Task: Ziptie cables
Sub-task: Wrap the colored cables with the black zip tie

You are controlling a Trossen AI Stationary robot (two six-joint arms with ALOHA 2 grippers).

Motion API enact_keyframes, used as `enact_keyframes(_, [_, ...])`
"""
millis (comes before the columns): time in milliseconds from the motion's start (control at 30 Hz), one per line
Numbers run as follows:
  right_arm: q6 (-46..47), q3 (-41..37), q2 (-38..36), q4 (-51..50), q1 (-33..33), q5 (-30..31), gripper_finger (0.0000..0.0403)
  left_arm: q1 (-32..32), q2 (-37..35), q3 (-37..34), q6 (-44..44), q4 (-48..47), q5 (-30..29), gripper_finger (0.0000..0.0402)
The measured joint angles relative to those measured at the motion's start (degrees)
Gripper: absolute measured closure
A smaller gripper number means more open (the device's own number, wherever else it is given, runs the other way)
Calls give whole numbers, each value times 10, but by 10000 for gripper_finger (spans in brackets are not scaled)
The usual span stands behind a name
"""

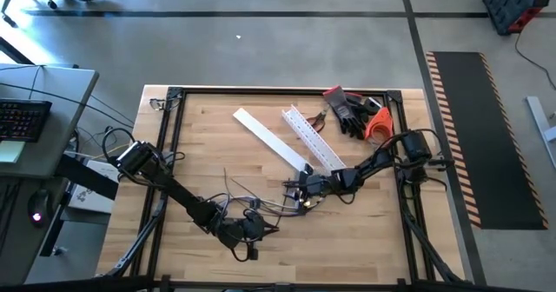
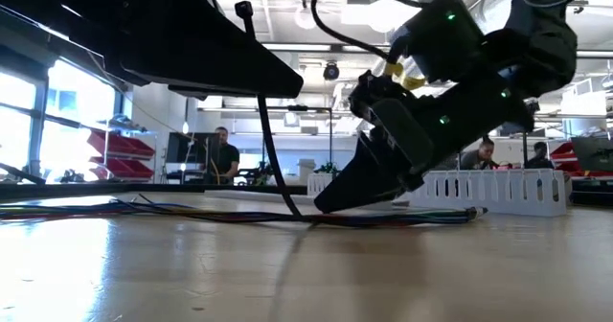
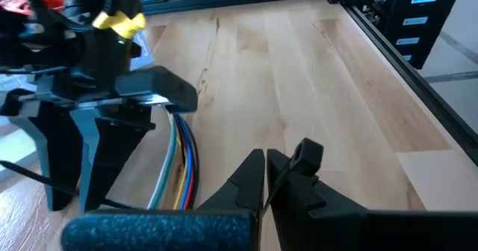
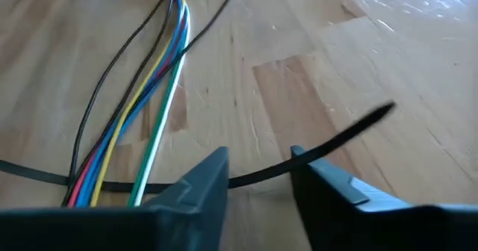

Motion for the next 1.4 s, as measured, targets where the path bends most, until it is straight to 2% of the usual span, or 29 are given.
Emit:
enact_keyframes(133, [-9, 0, 0, 8, 7, 13, 371, 2, 0, 0, 5, 6, 24, 402])
enact_keyframes(200, [-24, 0, 0, 12, 13, 27, 394, 3, 0, 0, 15, 8, 37, 402])
enact_keyframes(500, [-100, 8, -1, 26, 70, 146, 402, 23, 0, 0, 42, 32, 76, 402])
enact_keyframes(633, [-162, 36, -2, 21, 95, 169, 403, 41, 0, 0, 42, 32, 80, 402])
enact_keyframes(800, [-204, 96, -2, -77, 119, 181, 403, 60, 0, 0, 28, 23, 95, 402])
enact_keyframes(1000, [-237, 170, -2, -229, 148, 284, 403, 65, 0, -3, 2, 21, 95, 402])
enact_keyframes(1133, [-270, 187, -2, -242, 162, 333, 403, 65, 0, -3, -11, 17, 95, 402])
enact_keyframes(1400, [-316, 207, 10, -246, 164, 355, 403, 75, 0, -3, -65, 11, 106, 402])
